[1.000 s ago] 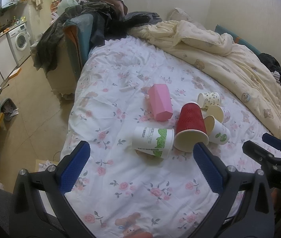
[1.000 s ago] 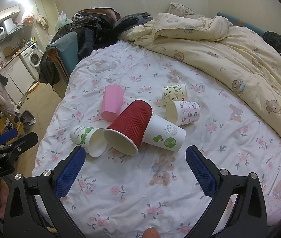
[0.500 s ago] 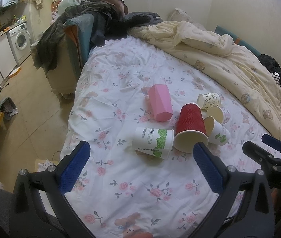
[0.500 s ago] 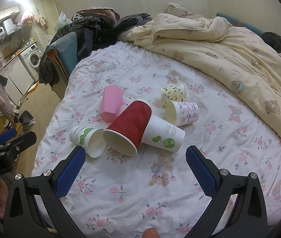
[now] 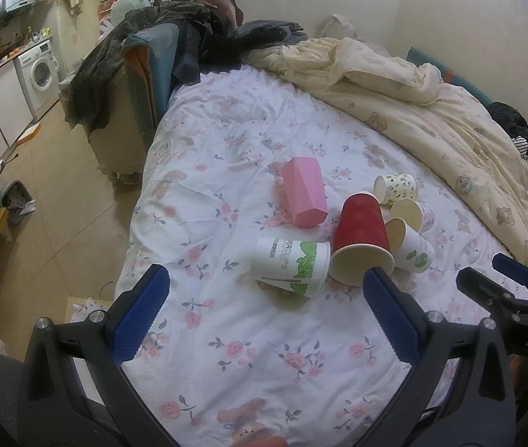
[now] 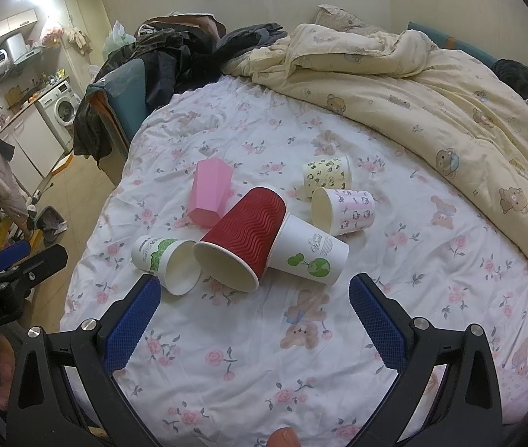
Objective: Flip cup upside down
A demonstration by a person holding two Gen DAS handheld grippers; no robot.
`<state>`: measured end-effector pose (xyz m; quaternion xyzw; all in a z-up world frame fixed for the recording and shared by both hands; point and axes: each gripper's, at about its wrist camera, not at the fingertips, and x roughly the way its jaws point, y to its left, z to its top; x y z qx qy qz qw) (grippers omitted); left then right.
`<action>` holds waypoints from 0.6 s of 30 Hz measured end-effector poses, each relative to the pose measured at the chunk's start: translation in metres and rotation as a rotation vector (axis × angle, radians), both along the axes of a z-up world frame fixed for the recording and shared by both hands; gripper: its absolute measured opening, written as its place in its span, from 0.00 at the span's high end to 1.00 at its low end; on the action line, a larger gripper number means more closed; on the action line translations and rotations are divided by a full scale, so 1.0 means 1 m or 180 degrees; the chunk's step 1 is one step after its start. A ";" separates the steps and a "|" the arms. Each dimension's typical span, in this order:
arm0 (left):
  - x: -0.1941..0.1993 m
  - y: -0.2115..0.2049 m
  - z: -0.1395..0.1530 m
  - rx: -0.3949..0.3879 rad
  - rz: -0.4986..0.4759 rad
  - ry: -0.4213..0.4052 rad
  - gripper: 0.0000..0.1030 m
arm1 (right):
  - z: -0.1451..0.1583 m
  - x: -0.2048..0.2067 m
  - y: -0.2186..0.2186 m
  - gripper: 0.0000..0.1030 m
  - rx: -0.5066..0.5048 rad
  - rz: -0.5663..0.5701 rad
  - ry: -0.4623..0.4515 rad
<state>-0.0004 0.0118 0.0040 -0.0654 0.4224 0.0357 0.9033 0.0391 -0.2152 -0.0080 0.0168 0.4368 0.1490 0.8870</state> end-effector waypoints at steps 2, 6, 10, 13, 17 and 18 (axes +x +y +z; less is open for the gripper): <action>0.001 0.002 0.000 -0.0021 0.0010 0.0025 0.00 | -0.001 -0.001 -0.001 0.00 0.0001 -0.0003 0.0017; 0.007 0.007 0.000 0.0007 0.0054 0.0082 0.00 | -0.010 0.008 0.007 0.00 0.0017 0.0056 0.0122; 0.015 0.022 0.000 -0.0001 0.0247 0.0130 0.00 | -0.005 0.029 0.024 0.00 0.0022 0.0217 0.0312; 0.017 0.034 -0.004 0.0001 0.0397 0.0231 0.00 | -0.006 0.062 0.044 0.00 0.0116 0.0448 0.0588; 0.019 0.050 -0.009 0.0021 0.0586 0.0320 0.00 | -0.017 0.105 0.073 0.01 0.0035 0.0651 0.0890; 0.019 0.054 -0.010 -0.0011 0.0626 0.0328 0.00 | -0.021 0.115 0.080 0.01 0.0032 0.0685 0.0956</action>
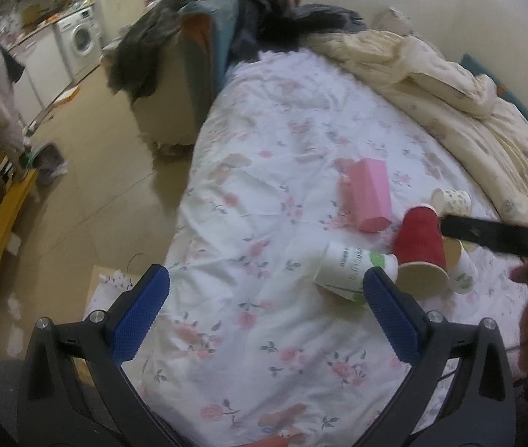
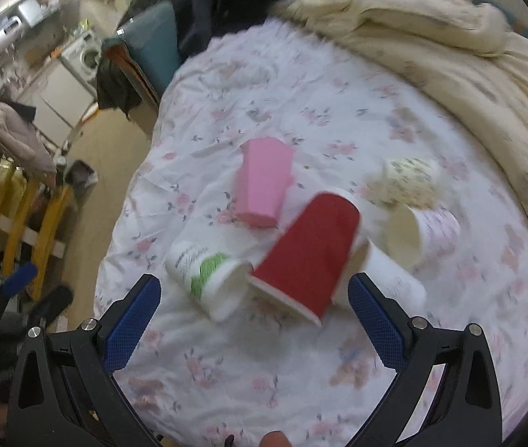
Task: Flip cup upside down
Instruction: 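Reach the right tool to the pink hexagonal cup and close on it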
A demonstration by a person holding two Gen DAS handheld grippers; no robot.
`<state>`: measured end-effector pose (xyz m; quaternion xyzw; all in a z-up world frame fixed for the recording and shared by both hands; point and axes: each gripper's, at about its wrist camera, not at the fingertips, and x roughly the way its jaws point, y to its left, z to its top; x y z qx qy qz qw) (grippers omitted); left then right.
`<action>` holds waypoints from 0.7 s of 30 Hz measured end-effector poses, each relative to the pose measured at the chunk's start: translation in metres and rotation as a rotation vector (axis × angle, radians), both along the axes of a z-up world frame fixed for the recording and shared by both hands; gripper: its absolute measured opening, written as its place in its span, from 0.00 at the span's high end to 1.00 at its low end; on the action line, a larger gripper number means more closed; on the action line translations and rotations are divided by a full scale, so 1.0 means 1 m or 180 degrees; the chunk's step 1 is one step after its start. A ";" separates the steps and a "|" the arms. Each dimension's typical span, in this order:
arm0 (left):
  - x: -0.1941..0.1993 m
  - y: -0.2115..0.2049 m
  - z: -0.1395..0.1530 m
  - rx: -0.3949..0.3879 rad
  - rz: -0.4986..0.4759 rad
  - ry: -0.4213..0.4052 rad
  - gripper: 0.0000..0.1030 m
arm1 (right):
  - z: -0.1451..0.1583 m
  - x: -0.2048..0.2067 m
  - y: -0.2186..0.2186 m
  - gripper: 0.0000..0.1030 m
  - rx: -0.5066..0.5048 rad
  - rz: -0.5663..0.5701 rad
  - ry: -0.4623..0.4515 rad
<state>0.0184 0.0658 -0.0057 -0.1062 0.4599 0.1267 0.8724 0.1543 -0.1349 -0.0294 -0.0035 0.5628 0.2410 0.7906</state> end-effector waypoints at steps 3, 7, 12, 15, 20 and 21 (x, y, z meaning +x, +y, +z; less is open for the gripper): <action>0.000 0.009 -0.002 -0.0077 0.0090 0.0014 0.00 | -0.019 0.031 0.021 0.12 -0.0062 0.0061 0.0212; 0.003 0.013 -0.005 -0.0168 0.0098 0.0072 0.00 | -0.055 0.071 0.046 0.18 -0.0274 0.0049 0.0390; 0.005 0.012 -0.007 -0.0197 0.0085 0.0098 0.00 | -0.092 0.098 0.062 0.23 -0.0373 -0.0044 0.0610; 0.005 0.012 -0.008 -0.0227 0.0090 0.0116 0.00 | -0.106 0.105 0.067 0.24 -0.0475 -0.0073 0.0667; 0.006 0.012 -0.009 -0.0227 0.0093 0.0124 0.00 | -0.116 0.108 0.071 0.40 -0.0567 -0.0048 0.0652; 0.006 0.012 -0.009 -0.0228 0.0091 0.0123 0.00 | -0.115 0.108 0.070 0.40 -0.0553 -0.0049 0.0647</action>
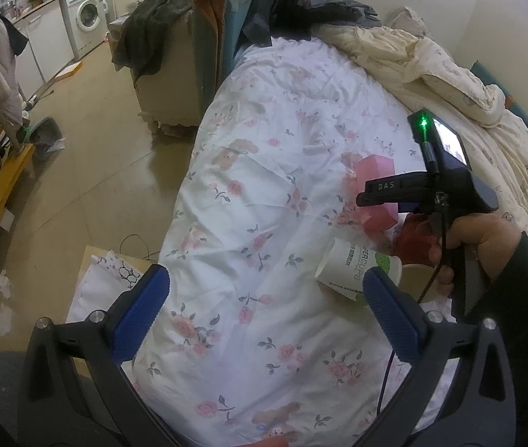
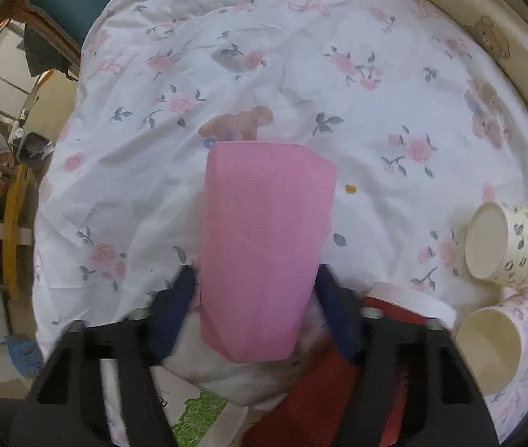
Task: Flip cup upside down
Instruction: 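Reach the right tool to the pink hexagonal cup and close on it, then lift the pink cup off the bed with the right tool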
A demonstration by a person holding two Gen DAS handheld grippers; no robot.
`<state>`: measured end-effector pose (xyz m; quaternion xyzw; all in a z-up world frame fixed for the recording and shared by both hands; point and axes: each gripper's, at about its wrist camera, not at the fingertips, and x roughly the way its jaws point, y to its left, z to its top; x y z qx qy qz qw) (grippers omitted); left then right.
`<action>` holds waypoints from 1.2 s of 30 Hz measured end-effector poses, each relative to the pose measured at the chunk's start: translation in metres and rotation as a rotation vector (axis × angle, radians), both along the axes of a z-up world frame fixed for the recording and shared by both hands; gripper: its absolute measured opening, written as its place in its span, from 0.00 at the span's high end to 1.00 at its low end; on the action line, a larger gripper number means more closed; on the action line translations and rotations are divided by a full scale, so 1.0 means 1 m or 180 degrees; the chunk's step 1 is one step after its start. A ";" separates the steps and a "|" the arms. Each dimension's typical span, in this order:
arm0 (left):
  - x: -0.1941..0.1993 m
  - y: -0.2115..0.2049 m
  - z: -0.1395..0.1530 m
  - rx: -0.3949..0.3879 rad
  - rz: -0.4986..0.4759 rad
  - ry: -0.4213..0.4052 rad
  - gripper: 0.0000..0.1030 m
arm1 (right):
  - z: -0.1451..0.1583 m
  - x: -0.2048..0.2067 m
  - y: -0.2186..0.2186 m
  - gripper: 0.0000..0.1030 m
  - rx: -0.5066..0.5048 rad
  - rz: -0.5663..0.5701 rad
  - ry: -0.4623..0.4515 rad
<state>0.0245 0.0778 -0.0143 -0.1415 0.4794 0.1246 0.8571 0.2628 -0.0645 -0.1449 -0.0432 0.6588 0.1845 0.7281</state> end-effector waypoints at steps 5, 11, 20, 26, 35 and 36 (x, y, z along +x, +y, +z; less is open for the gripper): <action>0.000 0.000 -0.001 0.0019 -0.0016 -0.0018 0.00 | 0.022 -0.008 -0.007 0.41 0.0124 0.0032 -0.0156; -0.002 -0.002 0.000 0.0027 -0.0026 -0.0036 0.00 | 0.061 -0.033 -0.025 0.41 0.0326 0.0091 -0.0243; -0.008 -0.011 0.003 0.0079 -0.0087 -0.0071 0.00 | 0.100 -0.107 -0.066 0.41 0.0522 0.0066 -0.0266; -0.012 -0.012 0.004 0.0108 -0.0096 -0.0087 0.00 | 0.090 -0.164 -0.086 0.41 0.0593 -0.0028 -0.0110; -0.014 -0.017 0.003 0.0160 -0.0126 -0.0087 0.00 | 0.024 -0.211 -0.086 0.41 0.0440 -0.0120 0.0285; -0.014 -0.017 0.003 0.0168 -0.0126 -0.0084 0.00 | 0.019 -0.212 -0.085 0.41 0.0415 -0.0123 0.0298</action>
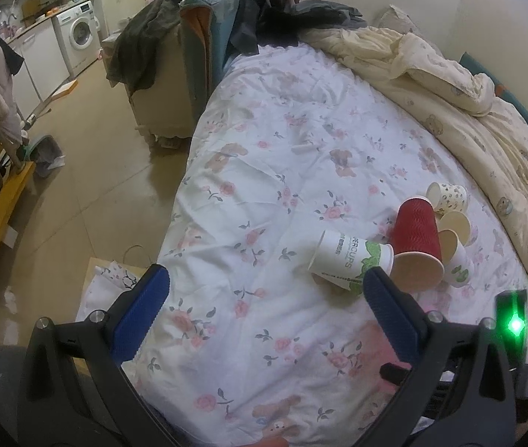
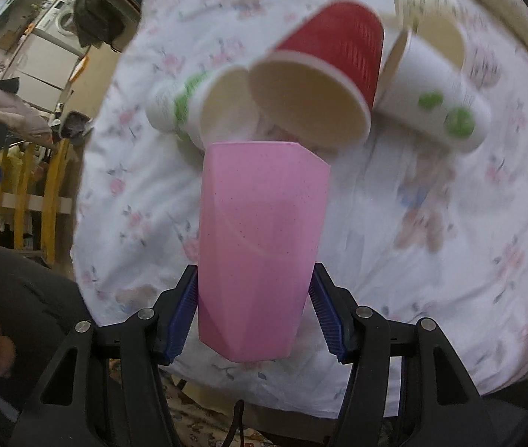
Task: Flip cup upside down
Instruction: 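Lift the pink cup off the bed with the right tool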
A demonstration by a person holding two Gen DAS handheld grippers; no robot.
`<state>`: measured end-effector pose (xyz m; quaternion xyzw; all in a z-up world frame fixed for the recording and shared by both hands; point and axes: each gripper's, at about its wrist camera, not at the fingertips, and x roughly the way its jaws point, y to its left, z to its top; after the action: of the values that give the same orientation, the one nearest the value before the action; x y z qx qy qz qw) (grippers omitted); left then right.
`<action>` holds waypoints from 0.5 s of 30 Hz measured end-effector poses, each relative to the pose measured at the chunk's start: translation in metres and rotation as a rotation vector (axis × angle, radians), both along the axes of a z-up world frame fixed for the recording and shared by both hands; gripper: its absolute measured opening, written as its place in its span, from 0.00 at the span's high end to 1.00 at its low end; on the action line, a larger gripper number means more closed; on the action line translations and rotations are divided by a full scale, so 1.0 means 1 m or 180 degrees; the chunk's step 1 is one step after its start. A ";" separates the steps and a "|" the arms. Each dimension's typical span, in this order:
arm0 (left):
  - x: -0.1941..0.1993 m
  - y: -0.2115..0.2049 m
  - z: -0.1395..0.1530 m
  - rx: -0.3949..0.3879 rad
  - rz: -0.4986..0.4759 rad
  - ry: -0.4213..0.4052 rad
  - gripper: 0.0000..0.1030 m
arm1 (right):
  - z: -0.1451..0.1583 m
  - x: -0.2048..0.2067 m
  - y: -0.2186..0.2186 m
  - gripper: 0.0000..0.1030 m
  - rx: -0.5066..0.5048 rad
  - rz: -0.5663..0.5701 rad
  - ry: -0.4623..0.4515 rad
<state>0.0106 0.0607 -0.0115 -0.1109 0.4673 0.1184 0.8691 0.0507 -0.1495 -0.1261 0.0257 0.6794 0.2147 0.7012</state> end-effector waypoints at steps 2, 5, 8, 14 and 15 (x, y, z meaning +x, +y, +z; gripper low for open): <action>0.000 0.000 -0.001 0.0012 -0.0001 0.0015 0.00 | -0.011 -0.001 0.001 0.41 -0.0059 -0.0019 0.0059; 0.000 0.002 -0.001 -0.0008 0.0015 0.0021 0.00 | -0.018 -0.002 0.001 0.40 -0.0080 -0.0033 0.0095; 0.000 0.002 -0.001 -0.0020 0.0014 0.0017 0.00 | -0.018 -0.003 0.004 0.40 -0.0087 -0.0039 0.0083; 0.000 0.001 -0.001 -0.0027 0.0007 0.0018 0.00 | -0.016 -0.005 0.002 0.19 -0.0083 -0.0053 0.0055; 0.000 0.001 -0.001 -0.0026 0.0011 0.0016 0.00 | -0.014 -0.004 0.001 0.14 -0.0080 -0.0053 0.0044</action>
<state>0.0109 0.0614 -0.0124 -0.1149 0.4698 0.1183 0.8673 0.0466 -0.1486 -0.1404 0.0240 0.6866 0.2001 0.6985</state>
